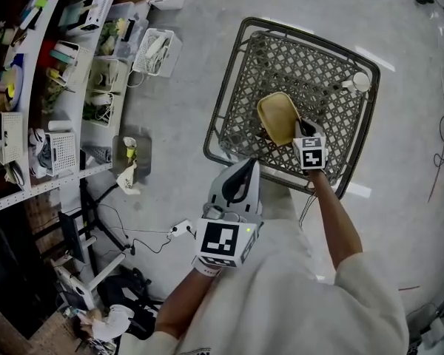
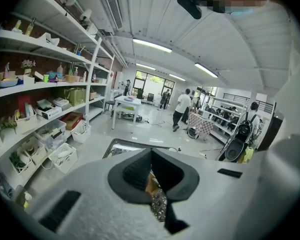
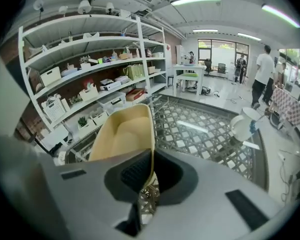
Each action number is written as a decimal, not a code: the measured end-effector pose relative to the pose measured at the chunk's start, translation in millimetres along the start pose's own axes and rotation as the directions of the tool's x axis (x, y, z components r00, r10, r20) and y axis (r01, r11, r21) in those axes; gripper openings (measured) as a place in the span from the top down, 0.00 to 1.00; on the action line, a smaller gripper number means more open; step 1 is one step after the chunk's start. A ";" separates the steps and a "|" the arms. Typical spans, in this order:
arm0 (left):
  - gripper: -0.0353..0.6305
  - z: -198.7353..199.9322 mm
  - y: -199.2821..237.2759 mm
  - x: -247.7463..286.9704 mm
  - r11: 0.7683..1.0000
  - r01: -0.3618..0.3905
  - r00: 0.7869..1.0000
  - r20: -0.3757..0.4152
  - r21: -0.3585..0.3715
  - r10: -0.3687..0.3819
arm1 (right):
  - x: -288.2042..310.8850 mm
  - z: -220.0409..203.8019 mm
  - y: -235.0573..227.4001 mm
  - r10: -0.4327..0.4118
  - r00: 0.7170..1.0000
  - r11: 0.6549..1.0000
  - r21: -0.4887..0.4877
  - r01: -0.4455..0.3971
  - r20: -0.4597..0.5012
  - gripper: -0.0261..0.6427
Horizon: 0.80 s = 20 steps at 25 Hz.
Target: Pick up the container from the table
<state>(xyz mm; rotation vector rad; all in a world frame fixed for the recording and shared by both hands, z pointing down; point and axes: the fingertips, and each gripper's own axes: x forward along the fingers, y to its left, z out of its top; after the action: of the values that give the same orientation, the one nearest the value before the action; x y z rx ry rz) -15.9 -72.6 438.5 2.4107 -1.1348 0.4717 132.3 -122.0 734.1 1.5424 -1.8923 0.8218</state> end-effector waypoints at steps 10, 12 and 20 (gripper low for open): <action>0.91 17.4 -5.2 -3.6 1.000 0.006 0.998 0.057 0.016 -0.006 | -43.1 49.1 7.7 0.039 0.992 0.999 -0.027 -0.036 0.120 0.92; 0.91 21.1 -5.9 -6.2 1.000 0.004 0.998 0.067 0.017 -0.005 | -57.9 62.4 11.4 0.048 0.988 0.999 -0.025 -0.045 0.146 0.92; 0.91 38.7 -10.1 -10.8 1.000 0.006 0.994 0.110 0.022 -0.008 | -118.4 116.0 13.0 0.047 0.963 0.999 -0.016 -0.045 0.264 0.92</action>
<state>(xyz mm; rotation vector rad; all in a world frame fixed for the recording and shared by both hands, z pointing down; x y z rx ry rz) -9.9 -79.9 398.1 2.4852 -1.1723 0.3535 136.4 -131.6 568.2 1.6761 -2.1240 0.6501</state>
